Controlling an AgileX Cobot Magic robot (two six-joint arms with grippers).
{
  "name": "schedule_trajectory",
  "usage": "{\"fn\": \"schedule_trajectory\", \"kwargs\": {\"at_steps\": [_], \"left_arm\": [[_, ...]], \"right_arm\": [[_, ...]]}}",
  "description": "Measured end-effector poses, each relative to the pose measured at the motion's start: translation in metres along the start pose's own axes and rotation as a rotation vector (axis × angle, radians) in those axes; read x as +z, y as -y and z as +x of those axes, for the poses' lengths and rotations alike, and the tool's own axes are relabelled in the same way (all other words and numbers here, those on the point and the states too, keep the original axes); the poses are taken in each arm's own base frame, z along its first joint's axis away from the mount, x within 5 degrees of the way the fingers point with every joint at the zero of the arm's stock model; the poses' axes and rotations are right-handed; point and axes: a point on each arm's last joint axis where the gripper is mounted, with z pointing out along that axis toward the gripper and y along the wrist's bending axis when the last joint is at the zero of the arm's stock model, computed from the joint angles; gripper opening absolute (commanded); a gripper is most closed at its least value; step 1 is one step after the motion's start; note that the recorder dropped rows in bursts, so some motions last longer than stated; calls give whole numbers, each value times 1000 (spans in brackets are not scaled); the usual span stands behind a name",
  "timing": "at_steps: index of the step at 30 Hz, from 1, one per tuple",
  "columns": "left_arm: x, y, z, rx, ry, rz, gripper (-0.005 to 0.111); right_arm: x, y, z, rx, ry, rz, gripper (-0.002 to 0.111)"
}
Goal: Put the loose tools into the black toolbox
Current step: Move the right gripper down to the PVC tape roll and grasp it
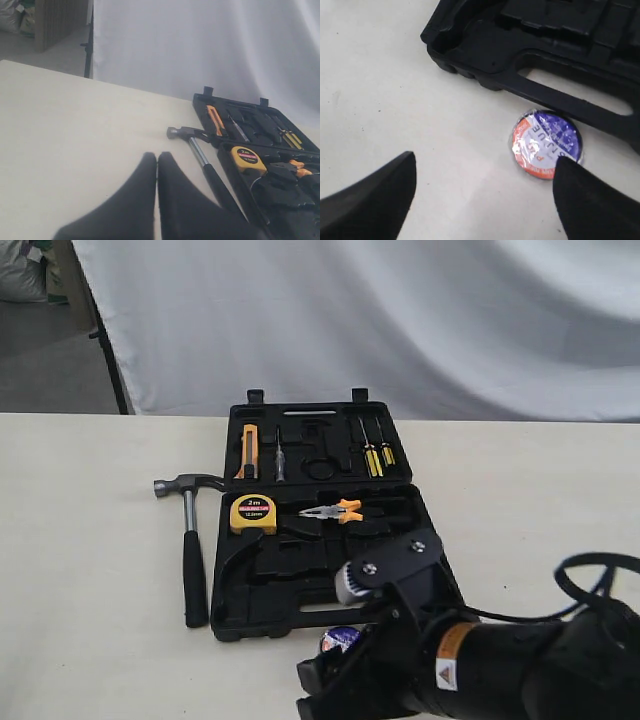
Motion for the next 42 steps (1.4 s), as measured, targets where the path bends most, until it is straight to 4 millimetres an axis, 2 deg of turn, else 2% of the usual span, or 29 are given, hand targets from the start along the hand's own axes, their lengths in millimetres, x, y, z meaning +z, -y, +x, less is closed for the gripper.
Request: {"fn": "schedule_trajectory", "kwargs": {"at_steps": [9, 14, 17, 21, 28, 35, 37, 38, 40, 42], "left_arm": [[0, 0, 0, 0, 0, 0, 1], [0, 0, 0, 0, 0, 0, 1], [0, 0, 0, 0, 0, 0, 1], [0, 0, 0, 0, 0, 0, 1], [0, 0, 0, 0, 0, 0, 1], [0, 0, 0, 0, 0, 0, 1], [0, 0, 0, 0, 0, 0, 1], [0, 0, 0, 0, 0, 0, 1], [0, 0, 0, 0, 0, 0, 1], [0, 0, 0, 0, 0, 0, 1]], "right_arm": [[25, -10, -34, -158, -123, -1, 72], [31, 16, -47, -100, -140, 60, 72], [33, 29, -44, -43, -196, 89, 72], [40, 31, -35, -35, -257, 96, 72], [76, 36, -22, -6, -344, 113, 72], [81, 37, -24, -7, -323, 113, 72], [81, 37, -25, -7, -319, 113, 68], [81, 37, -25, -7, -319, 113, 63], [81, 37, -24, -9, -321, 113, 44], [81, 37, -24, -11, -321, 113, 33]]}}
